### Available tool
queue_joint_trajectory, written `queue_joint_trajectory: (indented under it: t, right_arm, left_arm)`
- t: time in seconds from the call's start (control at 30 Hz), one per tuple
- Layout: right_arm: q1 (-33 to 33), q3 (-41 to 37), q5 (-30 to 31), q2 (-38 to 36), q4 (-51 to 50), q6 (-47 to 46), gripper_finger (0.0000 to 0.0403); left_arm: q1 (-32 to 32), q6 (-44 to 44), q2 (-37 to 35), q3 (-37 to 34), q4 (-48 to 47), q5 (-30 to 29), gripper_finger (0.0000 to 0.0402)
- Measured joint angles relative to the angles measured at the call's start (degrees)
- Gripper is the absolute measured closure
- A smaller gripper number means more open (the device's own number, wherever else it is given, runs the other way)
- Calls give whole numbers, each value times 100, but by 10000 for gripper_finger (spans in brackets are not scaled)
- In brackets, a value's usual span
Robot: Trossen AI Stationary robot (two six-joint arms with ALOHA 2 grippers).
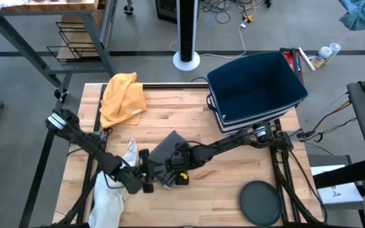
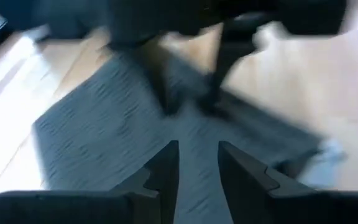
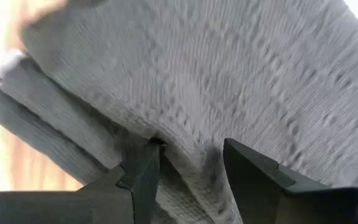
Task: Fold kitchen towel into neat rectangle
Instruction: Fold the gray towel
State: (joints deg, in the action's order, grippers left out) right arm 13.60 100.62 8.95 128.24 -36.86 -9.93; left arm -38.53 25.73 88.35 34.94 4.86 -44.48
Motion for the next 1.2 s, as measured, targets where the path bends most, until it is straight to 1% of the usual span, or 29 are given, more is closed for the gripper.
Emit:
queue_joint_trajectory:
  t: [0.17,0.33,0.4,0.53,0.63,0.73,0.8,0.97,1.2]
  right_arm:
    - [40,-13,-1,2,-52,-1,227]
    - [177,-7,4,-6,-404,-12,227]
    - [234,-7,29,-6,-449,-17,227]
    - [291,83,28,-55,-446,-143,227]
    - [315,216,416,-123,-309,-106,228]
    - [303,219,667,-106,97,27,227]
    - [291,188,664,1,354,87,227]
    - [361,120,524,242,176,159,227]
    - [539,154,428,14,11,124,227]
  left_arm:
    - [285,671,53,-711,114,-1,304]
    - [377,1101,136,-1277,771,-15,300]
    - [377,1118,136,-1395,1009,-25,297]
    - [377,1096,136,-1442,1120,-21,292]
    - [377,1084,138,-1432,1115,-19,293]
    - [377,1085,138,-1434,1116,-14,298]
    - [377,1085,140,-1435,1115,-11,302]
    - [377,1085,140,-1436,1123,1,308]
    - [375,1072,143,-1436,1159,3,302]
